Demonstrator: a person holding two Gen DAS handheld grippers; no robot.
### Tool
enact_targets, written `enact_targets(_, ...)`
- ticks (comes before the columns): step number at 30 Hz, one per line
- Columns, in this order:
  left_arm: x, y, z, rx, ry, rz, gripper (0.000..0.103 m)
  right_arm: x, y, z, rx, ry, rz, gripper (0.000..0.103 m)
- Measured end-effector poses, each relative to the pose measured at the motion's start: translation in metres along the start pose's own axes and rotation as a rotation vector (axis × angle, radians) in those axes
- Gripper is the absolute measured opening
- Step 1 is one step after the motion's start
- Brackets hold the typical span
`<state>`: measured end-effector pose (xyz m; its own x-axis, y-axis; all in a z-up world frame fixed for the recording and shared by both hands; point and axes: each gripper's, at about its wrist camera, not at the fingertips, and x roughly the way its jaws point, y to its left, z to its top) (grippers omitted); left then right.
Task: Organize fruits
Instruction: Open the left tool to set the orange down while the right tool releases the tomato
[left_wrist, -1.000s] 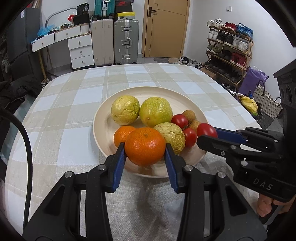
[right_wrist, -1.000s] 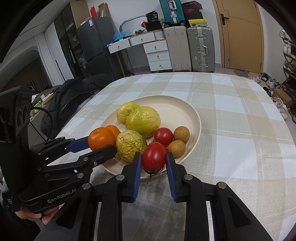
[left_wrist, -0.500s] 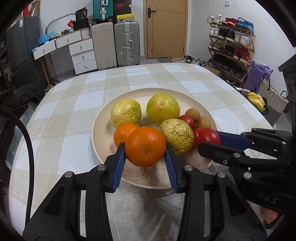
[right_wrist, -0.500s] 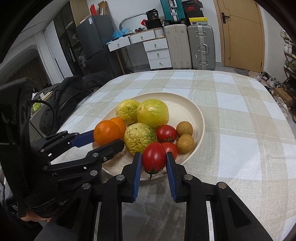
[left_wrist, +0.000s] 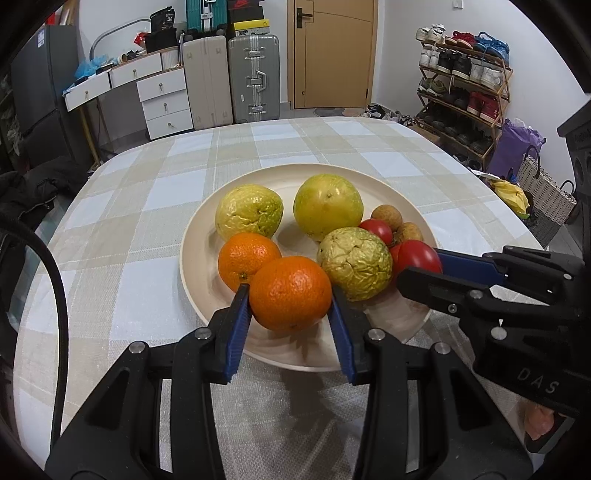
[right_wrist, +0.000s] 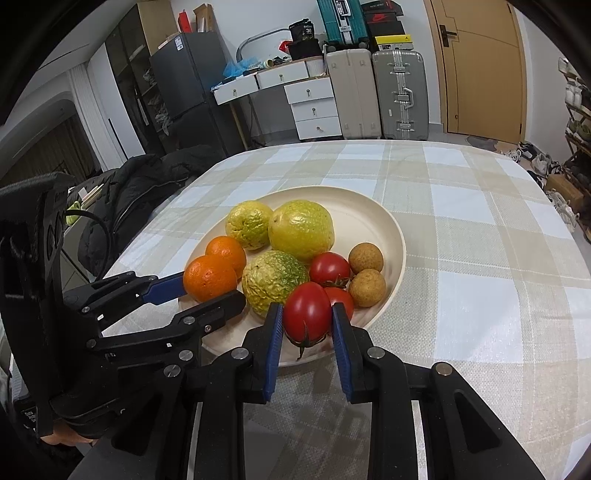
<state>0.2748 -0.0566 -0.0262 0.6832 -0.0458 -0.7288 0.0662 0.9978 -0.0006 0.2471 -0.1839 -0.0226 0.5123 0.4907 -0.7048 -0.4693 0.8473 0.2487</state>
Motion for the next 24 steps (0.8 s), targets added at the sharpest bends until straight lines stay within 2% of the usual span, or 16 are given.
enact_targets(2,0.002,0.0,-0.002,0.004,0.015,0.0,0.038,0.0,-0.001,-0.001,-0.001,-0.002,0.001,0.027)
enact_targets(11,-0.008,-0.003,-0.009,0.022,-0.007,-0.003,0.039,-0.004,-0.003,0.0,0.011,-0.001,0.021,0.029)
enact_targets(14,-0.018,-0.003,-0.013,0.033,-0.022,-0.013,0.048,-0.011,-0.003,-0.002,0.007,-0.021,0.022,0.031)
enact_targets(16,-0.027,-0.002,-0.016,0.031,-0.042,-0.006,0.069,-0.016,-0.003,-0.003,0.001,-0.03,0.024,0.039)
enact_targets(18,-0.038,0.001,-0.019,0.022,-0.071,-0.002,0.08,-0.02,-0.004,-0.005,-0.01,-0.041,0.008,0.044)
enact_targets(20,-0.048,0.005,-0.021,0.014,-0.1,-0.006,0.082,-0.024,-0.004,-0.008,-0.024,-0.054,-0.008,0.05)
enact_targets(21,-0.052,0.006,-0.022,0.011,-0.106,-0.004,0.083,-0.027,-0.004,-0.009,-0.027,-0.058,-0.01,0.06)
enact_targets(22,-0.055,0.008,-0.023,0.006,-0.112,0.005,0.083,-0.029,-0.004,-0.01,-0.027,-0.062,-0.009,0.074)
enact_targets(24,-0.062,0.011,-0.027,0.0,-0.129,0.007,0.084,-0.035,-0.004,-0.014,-0.027,-0.081,-0.002,0.089)
